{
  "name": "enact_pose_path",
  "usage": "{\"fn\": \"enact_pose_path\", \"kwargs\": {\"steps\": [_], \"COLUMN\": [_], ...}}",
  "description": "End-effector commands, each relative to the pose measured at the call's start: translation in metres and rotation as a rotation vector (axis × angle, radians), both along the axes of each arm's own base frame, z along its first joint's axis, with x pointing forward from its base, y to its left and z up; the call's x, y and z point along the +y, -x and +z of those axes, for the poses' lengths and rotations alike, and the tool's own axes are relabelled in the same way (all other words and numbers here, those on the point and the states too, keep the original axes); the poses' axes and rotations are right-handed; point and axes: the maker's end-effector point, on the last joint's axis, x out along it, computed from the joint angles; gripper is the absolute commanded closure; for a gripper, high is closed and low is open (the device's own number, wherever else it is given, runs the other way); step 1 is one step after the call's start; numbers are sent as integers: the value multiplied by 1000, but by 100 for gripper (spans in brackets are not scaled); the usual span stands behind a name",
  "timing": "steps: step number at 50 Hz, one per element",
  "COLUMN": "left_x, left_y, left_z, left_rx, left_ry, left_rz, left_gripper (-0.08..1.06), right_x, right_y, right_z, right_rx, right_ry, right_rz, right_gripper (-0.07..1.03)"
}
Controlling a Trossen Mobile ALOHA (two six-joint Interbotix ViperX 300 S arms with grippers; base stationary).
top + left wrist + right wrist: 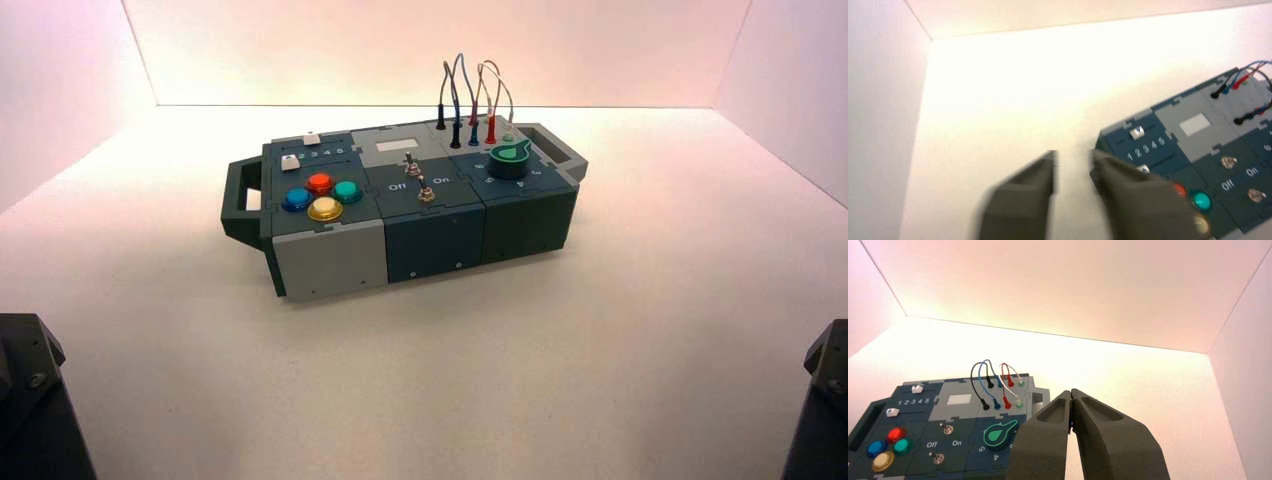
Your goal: Open left gripper.
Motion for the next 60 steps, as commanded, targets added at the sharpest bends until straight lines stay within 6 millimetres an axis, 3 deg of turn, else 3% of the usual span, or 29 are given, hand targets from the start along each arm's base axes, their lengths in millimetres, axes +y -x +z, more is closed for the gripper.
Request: {"fn": "enact_pose_path", "kwargs": {"steps": [1, 40, 60], "left_x": [-1, -2, -2], "left_y": [-7, -20, -17], "left_z": [3, -12, -9], "left_rx": [-5, 67, 75], "left_ry": [4, 3, 0], "left_rz": [1, -1, -7], "left_gripper": [-3, -5, -5], "right_x": [0, 0, 1], "right_y": [-5, -5, -6], "right_z": [7, 2, -1], "right_rx": [-17, 3, 15], "right_ry": [-8, -7, -4], "right_rz": [-5, -6, -6], "right_gripper": [99, 99, 99]}}
